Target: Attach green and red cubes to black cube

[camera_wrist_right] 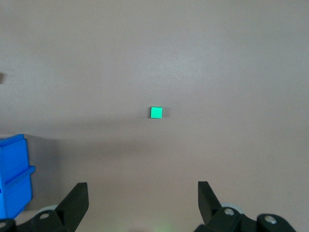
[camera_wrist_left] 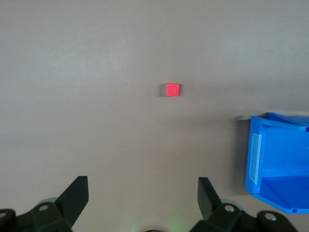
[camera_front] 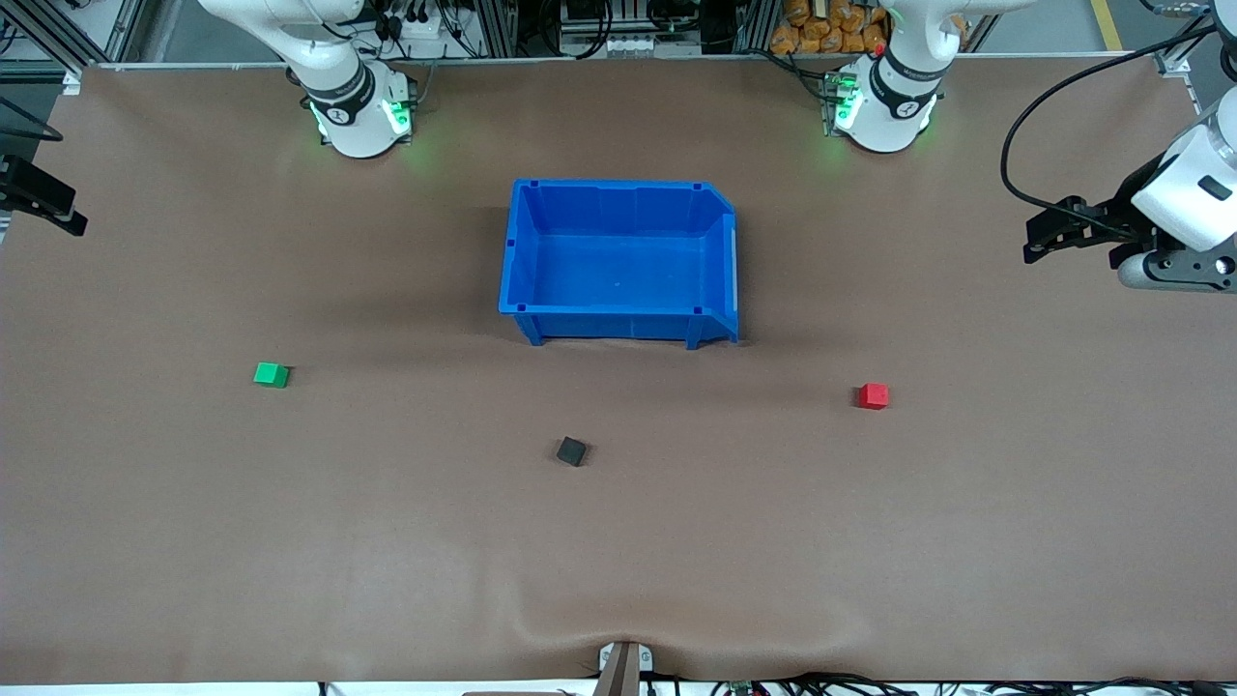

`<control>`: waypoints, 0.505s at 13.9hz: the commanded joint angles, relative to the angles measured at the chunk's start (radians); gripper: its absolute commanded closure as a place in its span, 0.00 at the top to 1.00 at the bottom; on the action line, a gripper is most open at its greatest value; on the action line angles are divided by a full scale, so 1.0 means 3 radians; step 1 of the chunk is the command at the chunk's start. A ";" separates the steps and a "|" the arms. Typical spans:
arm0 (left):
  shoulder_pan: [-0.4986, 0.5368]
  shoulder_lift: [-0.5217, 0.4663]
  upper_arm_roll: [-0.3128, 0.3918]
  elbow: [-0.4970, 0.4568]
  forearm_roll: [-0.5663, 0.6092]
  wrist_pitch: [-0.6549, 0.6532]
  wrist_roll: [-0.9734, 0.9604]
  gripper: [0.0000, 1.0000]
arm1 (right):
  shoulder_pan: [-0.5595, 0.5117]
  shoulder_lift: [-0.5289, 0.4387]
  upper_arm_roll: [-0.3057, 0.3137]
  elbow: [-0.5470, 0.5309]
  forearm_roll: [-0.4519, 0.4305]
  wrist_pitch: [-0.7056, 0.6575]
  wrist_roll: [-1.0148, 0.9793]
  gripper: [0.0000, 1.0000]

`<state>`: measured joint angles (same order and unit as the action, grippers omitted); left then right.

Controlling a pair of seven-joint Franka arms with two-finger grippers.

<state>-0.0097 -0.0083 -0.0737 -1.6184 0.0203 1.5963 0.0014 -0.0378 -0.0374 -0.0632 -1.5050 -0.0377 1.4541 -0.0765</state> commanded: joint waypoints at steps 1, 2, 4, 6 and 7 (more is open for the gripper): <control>0.0037 -0.0028 -0.0031 0.0001 0.0076 -0.0100 0.0102 1.00 | -0.0007 0.0022 -0.0004 0.0047 0.0029 -0.0035 -0.0026 1.00; 0.0032 -0.0018 -0.0026 0.0010 0.0071 -0.0106 0.0163 1.00 | -0.0007 0.0022 -0.0004 0.0047 0.0029 -0.0030 -0.0026 1.00; 0.0032 -0.0008 -0.0025 0.0021 0.0070 -0.0111 0.0134 1.00 | -0.0007 0.0022 -0.0004 0.0047 0.0029 -0.0030 -0.0026 1.00; 0.0032 0.0007 -0.0025 0.0031 0.0065 -0.0111 0.0123 1.00 | -0.0007 0.0022 -0.0004 0.0047 0.0029 -0.0030 -0.0026 1.00; 0.0027 0.0023 -0.0025 0.0031 0.0055 -0.0111 0.0123 1.00 | -0.0007 0.0022 -0.0004 0.0052 0.0029 -0.0030 -0.0026 1.00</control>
<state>-0.0087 -0.0074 -0.0737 -1.6193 0.0203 1.5798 0.0250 -0.0378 -0.0373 -0.0632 -1.5050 -0.0377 1.4541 -0.0765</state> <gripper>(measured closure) 0.000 0.000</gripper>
